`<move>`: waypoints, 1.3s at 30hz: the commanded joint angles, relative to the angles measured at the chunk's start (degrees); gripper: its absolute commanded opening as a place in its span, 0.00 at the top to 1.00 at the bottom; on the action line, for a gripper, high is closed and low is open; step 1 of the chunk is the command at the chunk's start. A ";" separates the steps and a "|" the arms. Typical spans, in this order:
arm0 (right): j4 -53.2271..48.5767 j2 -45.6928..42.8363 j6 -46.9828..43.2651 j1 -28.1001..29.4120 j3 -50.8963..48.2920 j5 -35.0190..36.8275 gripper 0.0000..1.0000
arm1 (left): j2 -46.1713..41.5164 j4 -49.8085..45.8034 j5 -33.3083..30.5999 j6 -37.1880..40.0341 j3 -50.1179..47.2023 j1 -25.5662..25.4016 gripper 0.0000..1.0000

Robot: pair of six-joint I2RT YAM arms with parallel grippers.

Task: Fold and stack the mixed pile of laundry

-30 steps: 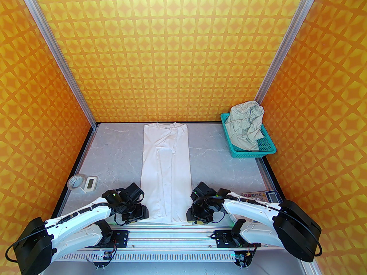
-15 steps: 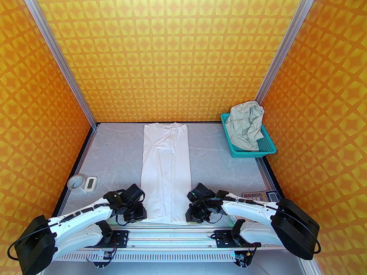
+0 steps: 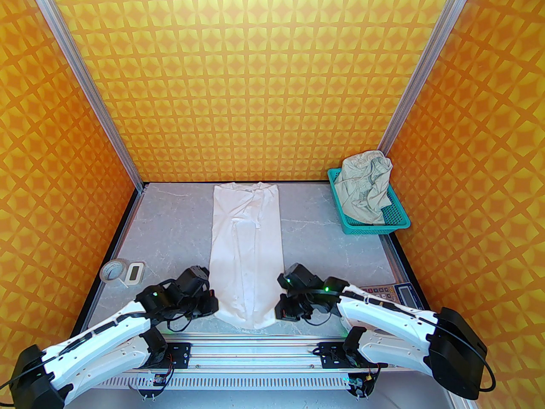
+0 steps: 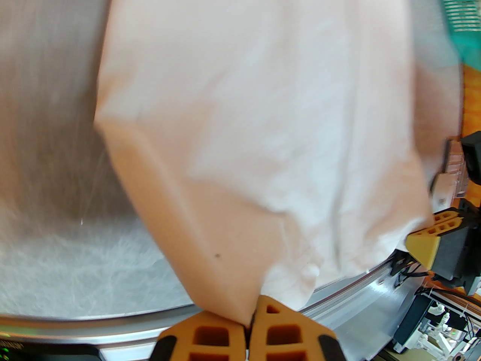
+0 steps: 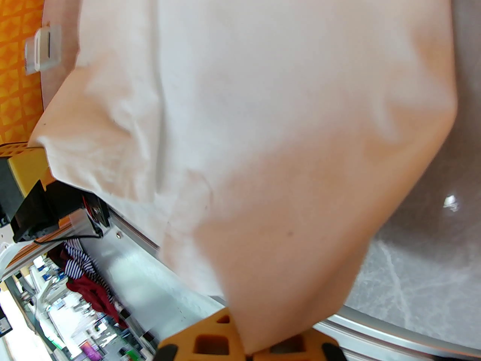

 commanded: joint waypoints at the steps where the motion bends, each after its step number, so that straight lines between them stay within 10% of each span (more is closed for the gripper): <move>1: -7.76 1.45 -4.87 -3.32 6.14 6.46 1.00 | 0.81 3.69 -4.67 4.15 3.81 3.37 1.00; 19: -6.25 24.04 -18.31 -21.61 36.54 7.75 1.00 | 26.03 26.79 -3.01 11.37 21.12 22.91 1.00; 39: 5.22 49.03 -17.78 -28.36 50.89 0.51 1.00 | 50.91 42.16 4.51 13.26 30.72 31.11 1.00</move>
